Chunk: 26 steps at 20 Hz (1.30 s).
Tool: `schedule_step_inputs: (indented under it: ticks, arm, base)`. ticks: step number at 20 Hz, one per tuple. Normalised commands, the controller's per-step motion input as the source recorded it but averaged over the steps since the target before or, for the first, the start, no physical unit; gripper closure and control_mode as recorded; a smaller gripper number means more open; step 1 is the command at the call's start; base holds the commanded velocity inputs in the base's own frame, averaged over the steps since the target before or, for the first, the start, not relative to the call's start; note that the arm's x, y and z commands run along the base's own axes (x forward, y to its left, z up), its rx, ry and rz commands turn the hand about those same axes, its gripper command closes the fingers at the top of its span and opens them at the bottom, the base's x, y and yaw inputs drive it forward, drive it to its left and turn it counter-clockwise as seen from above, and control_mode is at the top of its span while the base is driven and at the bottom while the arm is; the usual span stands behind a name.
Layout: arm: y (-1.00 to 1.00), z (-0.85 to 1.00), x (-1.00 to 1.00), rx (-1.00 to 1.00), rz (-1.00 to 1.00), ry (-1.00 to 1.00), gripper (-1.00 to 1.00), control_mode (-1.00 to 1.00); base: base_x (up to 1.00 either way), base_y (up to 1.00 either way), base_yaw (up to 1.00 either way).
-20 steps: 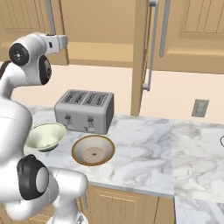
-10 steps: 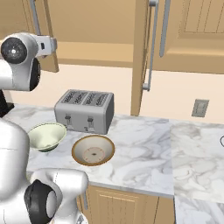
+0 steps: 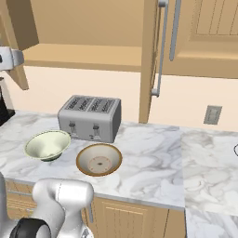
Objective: Open the cabinet. Pick the bowls from the counter and place them in the cabinet. Then close the cabinet.
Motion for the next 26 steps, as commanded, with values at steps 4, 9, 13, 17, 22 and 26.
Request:
schedule_step_inputs:
  ticks: [4,9,13,17,22,26]
  arm:
    - [1.0,-0.76,-0.84,0.0,0.0,0.09,1.0,-1.0]
    - [0.47,-0.5,-0.7,0.03,-0.05,0.08,-1.0,-1.0]
    - [-0.98,0.16,-1.0,0.21,0.0,-0.07,-1.0,-1.0]
    - [-1.0,0.65,-1.0,0.26,0.0,-0.03,-1.0,-1.0]
    - [-1.0,0.44,-0.69,0.32,0.0,0.02,-1.0,-1.0]
    - [-0.77,0.14,-0.28,0.27,0.03,-0.01,-1.0,-1.0]
  base:
    - [0.0,0.0,0.0]
    - [0.0,0.0,0.0]
    - [0.0,0.0,0.0]
    - [0.0,0.0,0.0]
    - [0.0,0.0,0.0]
    - [0.0,0.0,0.0]
